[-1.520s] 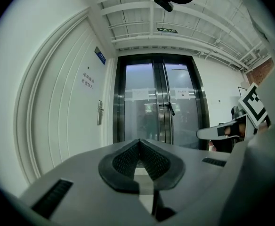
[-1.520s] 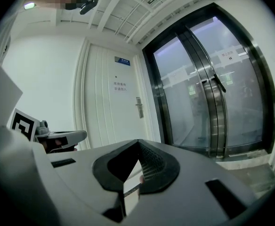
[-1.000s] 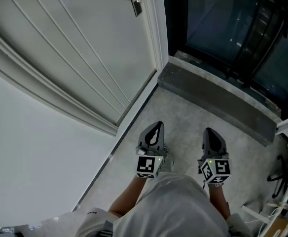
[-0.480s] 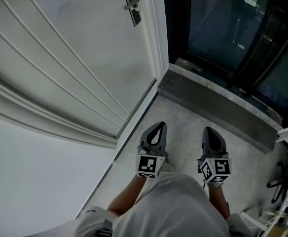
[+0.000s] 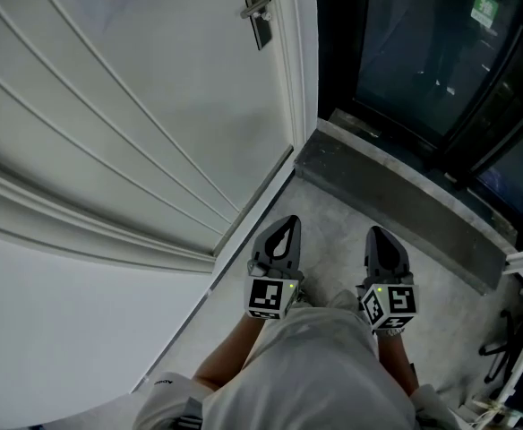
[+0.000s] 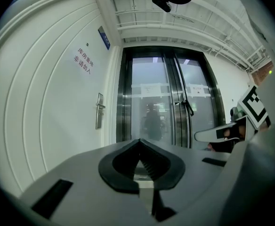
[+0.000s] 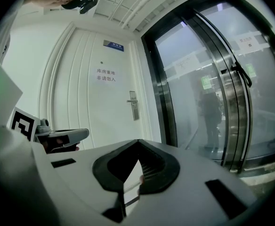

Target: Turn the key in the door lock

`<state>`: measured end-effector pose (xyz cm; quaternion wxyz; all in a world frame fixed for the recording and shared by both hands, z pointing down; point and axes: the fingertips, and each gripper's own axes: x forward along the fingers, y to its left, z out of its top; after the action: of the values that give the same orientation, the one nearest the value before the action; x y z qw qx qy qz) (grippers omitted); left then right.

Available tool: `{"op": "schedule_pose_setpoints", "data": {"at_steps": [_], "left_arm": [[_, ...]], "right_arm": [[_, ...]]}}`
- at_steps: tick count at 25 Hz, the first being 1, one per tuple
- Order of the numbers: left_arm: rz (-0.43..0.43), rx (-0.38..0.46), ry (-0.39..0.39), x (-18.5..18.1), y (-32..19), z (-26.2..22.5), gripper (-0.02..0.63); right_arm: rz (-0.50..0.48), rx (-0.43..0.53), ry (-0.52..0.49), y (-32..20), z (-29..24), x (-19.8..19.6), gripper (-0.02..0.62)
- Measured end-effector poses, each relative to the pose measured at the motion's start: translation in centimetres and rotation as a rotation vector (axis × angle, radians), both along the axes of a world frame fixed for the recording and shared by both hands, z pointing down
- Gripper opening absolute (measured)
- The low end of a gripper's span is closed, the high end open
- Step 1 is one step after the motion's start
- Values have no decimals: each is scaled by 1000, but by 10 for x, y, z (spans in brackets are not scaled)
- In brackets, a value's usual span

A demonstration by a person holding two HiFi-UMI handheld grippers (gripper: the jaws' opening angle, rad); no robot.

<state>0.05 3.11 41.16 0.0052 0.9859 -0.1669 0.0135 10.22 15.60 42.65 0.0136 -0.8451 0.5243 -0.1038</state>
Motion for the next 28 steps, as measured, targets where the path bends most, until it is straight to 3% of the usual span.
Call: {"op": "schedule_pose_setpoints", "data": {"at_steps": [12,28], "left_arm": [[-133,3,-20,23,-56,5,9],[-369,1,-28,118,-138,-2,9]], "right_arm": [[-101,8,-17,-63,6,47,2],[-342,1,-22,-179,1,166,2]]}}
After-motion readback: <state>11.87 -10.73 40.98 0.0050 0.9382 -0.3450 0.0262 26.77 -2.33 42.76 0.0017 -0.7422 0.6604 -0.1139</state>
